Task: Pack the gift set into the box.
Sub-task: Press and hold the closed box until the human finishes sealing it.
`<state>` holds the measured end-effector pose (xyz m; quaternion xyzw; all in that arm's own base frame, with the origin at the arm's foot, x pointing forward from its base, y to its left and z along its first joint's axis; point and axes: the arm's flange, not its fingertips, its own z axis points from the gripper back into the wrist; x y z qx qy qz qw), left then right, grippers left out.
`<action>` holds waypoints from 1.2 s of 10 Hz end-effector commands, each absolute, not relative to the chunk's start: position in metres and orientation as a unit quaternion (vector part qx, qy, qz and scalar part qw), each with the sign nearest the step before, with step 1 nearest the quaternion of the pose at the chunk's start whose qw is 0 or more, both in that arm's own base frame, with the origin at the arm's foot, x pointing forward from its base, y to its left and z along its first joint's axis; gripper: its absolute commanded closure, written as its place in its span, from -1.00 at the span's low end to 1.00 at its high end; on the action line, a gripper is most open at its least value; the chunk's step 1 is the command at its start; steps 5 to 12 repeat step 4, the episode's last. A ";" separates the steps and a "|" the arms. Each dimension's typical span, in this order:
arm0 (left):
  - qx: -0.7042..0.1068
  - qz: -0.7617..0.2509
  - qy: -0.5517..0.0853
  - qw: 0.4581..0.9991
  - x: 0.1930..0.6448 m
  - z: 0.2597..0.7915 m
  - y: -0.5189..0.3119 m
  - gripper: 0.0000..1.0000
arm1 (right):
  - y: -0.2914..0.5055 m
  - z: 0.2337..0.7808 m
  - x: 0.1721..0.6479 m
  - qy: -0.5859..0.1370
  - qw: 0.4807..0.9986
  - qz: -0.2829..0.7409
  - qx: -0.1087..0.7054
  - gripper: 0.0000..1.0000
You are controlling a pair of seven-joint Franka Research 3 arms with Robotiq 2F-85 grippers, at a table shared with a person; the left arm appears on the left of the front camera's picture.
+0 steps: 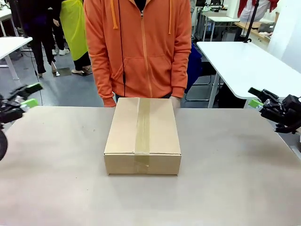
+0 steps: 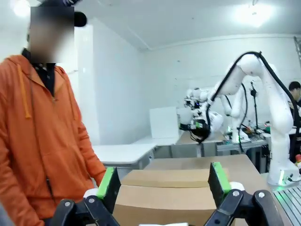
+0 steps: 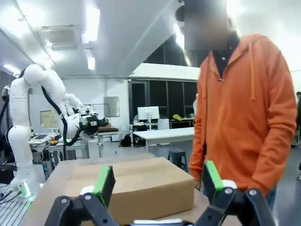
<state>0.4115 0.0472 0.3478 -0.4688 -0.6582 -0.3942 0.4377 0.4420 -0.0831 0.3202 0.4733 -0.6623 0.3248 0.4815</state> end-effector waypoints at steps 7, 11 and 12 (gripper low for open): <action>-0.464 -0.415 -0.650 0.436 0.419 0.351 0.036 -1.00 | -0.075 0.339 0.444 -0.652 0.460 0.354 0.487 -1.00; -0.464 -0.415 -0.650 0.436 0.419 0.351 0.036 -1.00 | -0.075 0.339 0.444 -0.652 0.460 0.354 0.487 -1.00; -0.464 -0.415 -0.650 0.436 0.419 0.351 0.036 -1.00 | -0.075 0.339 0.444 -0.652 0.460 0.354 0.487 -1.00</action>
